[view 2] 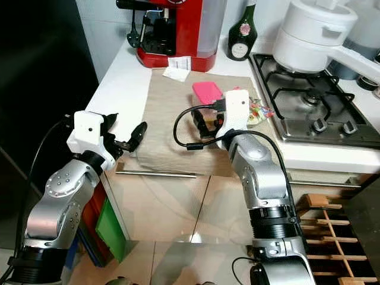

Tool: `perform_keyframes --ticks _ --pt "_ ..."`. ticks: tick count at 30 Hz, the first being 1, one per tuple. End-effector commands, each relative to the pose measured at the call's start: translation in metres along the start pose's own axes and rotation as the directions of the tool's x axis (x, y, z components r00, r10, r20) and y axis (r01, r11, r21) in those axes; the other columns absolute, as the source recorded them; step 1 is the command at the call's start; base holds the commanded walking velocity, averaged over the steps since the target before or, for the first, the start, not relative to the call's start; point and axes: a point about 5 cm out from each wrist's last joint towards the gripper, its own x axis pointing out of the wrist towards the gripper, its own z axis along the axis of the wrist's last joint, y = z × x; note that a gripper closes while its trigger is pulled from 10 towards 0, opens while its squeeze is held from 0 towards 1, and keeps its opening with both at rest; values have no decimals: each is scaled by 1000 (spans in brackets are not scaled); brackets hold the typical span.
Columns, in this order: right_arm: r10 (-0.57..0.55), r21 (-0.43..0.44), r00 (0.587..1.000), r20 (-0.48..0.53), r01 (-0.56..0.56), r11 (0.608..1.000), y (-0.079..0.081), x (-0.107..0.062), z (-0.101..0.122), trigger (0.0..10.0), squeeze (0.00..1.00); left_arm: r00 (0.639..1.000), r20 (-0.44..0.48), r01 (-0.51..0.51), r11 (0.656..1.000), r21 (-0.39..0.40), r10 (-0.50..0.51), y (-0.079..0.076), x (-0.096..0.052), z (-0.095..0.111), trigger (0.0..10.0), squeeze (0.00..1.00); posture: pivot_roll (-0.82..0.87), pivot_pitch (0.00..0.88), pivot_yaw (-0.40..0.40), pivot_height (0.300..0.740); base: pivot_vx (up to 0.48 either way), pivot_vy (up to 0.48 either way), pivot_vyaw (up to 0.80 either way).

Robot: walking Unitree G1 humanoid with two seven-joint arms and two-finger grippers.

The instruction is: Restocking fridge

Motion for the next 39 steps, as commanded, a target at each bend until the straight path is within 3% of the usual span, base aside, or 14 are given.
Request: perform_keyframes --ticks 1,9,14,23,30,39 --pt "-25 -3 1000 13 25 1000 -5 2 4 10000 0 1000 8 1 1000 6 -1 -2 0 3 10000 0 102 0 -60 740 0 0 0" --pt "-25 2 1000 10 25 1000 -6 7 3 10000 0 1000 7 -1 1000 6 1 -2 0 3 10000 0 107 0 -64 740 0 0 0" --pt "-24 50 1000 1 24 998 -5 13 1 10000 0 1000 6 -5 1000 7 5 -2 -1 3 10000 0 112 0 -67 740 0 0 0" --pt "-34 18 999 3 34 999 -2 18 -2 10000 0 1000 6 -7 1000 7 7 -2 -1 3 10000 0 115 0 -67 740 0 0 0" --pt "-45 121 999 -24 47 992 -2 26 -8 10000 0 1000 6 -7 1000 6 7 -2 -1 4 10000 0 116 0 -69 740 0 0 0" --pt "-43 128 999 -27 46 991 -2 33 -6 10000 0 1000 7 -12 1000 5 12 -2 -1 4 10000 0 123 0 -71 740 0 0 0"
